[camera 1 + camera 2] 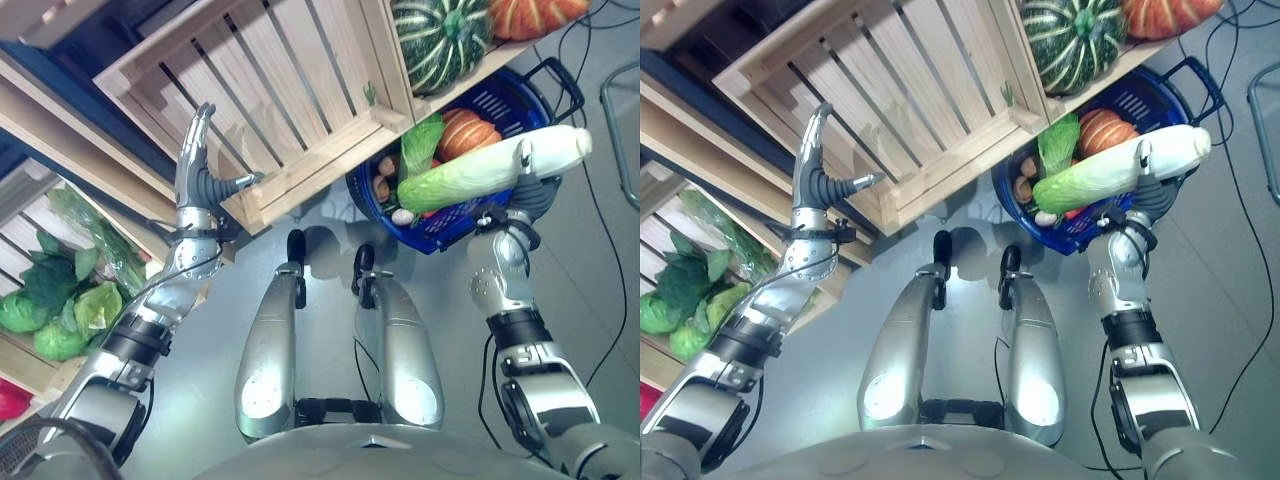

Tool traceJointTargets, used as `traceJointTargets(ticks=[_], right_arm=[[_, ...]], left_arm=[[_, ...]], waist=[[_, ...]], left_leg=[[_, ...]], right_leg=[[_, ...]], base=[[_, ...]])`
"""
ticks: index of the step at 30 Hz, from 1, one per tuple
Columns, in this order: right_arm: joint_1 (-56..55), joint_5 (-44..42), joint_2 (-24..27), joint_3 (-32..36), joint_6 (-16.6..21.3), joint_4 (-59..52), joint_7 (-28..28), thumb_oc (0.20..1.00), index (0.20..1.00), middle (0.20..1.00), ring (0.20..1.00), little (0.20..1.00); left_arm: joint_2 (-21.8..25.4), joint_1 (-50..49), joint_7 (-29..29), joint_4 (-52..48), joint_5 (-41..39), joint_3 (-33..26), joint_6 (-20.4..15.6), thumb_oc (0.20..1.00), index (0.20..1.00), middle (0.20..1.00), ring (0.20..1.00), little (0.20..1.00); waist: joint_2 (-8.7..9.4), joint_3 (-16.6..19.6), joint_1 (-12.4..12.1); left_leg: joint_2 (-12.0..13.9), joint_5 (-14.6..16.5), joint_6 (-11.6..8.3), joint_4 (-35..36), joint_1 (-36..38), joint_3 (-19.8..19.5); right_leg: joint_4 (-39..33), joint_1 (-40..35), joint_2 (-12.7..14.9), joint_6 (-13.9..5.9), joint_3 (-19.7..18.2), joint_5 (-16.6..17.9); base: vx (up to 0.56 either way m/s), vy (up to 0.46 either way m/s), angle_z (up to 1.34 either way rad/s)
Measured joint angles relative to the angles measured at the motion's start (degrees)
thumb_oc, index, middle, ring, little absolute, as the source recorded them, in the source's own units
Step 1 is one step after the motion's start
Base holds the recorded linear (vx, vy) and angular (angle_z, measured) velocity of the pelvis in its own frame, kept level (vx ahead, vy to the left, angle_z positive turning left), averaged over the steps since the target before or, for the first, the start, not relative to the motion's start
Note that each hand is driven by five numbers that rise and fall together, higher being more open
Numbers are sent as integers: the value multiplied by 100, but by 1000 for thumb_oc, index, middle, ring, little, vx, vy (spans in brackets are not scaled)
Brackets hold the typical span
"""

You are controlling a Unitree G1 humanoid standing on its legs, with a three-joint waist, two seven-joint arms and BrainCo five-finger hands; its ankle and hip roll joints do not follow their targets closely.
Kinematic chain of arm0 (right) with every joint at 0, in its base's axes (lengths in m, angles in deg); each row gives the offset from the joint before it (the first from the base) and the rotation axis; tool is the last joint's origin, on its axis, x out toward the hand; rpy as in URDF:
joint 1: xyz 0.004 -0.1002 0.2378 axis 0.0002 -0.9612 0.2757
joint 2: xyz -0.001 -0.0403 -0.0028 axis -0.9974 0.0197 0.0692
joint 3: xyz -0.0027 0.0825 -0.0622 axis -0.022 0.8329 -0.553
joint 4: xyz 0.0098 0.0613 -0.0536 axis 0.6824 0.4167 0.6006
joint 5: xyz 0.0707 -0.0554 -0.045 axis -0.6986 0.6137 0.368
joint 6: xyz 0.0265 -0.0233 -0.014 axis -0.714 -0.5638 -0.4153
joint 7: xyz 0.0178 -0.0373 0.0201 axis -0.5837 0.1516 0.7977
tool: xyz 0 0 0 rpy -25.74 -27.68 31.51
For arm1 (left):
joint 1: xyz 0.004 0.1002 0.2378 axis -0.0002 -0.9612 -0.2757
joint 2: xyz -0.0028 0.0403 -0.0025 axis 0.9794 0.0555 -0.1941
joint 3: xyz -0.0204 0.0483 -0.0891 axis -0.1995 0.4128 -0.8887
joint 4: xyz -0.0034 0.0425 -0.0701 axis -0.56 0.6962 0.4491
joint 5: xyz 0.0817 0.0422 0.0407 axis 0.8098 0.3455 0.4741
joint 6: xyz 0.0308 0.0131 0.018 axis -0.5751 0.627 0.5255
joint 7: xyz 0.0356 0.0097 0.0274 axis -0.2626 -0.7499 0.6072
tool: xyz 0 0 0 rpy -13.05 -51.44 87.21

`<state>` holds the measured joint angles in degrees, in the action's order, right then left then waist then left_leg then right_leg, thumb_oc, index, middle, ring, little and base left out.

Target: Pick up fruits and vegetables into the basket

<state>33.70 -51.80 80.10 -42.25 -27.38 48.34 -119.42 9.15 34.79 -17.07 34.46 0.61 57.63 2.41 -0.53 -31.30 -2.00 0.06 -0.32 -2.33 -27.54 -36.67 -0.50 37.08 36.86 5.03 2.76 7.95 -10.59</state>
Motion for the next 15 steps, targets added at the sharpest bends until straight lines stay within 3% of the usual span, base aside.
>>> traceJointTargets(ticks=[4, 12, 13, 15], right_arm=[[855, -88, 314, 13, -5, 989, -123, 200, 200, 200, 200, 200], [1748, -252, 479, -10, -275, 1641, -217, 200, 200, 200, 200, 200], [1809, -256, 497, -13, -368, 1663, -193, 410, 410, 410, 410, 410], [1877, -417, 515, -14, -554, 1712, -42, 1000, 1000, 1000, 1000, 1000]], left_arm=[[-169, 383, -8, 234, -265, 208, -99, 1000, 1000, 1000, 1000, 1000], [-163, 572, -5, 340, -449, 378, -102, 1000, 1000, 1000, 1000, 1000], [-158, 619, -7, 358, -494, 391, -102, 1000, 1000, 1000, 1000, 1000], [-157, 630, -25, 372, -550, 396, -102, 1000, 1000, 1000, 1000, 1000]], waist=[[-27, -21, -118], [-108, -72, -307], [-108, -72, -308], [-110, -73, -338]], left_leg=[[-15, 24, -6, -431, -633, -38], [-35, 132, 27, -1008, -1293, -26], [-35, 134, 30, -1049, -1350, -24], [-35, 155, 43, -1125, -1435, -20]], right_leg=[[445, 611, 72, 44, 59, -75], [1040, 1225, 208, 70, 83, -230], [1098, 1289, 224, 65, 80, -248], [1153, 1357, 229, 64, 78, -260]], base=[[-14, -26, 8], [12, -16, 6], [48, -22, 6], [18, -15, 2]])
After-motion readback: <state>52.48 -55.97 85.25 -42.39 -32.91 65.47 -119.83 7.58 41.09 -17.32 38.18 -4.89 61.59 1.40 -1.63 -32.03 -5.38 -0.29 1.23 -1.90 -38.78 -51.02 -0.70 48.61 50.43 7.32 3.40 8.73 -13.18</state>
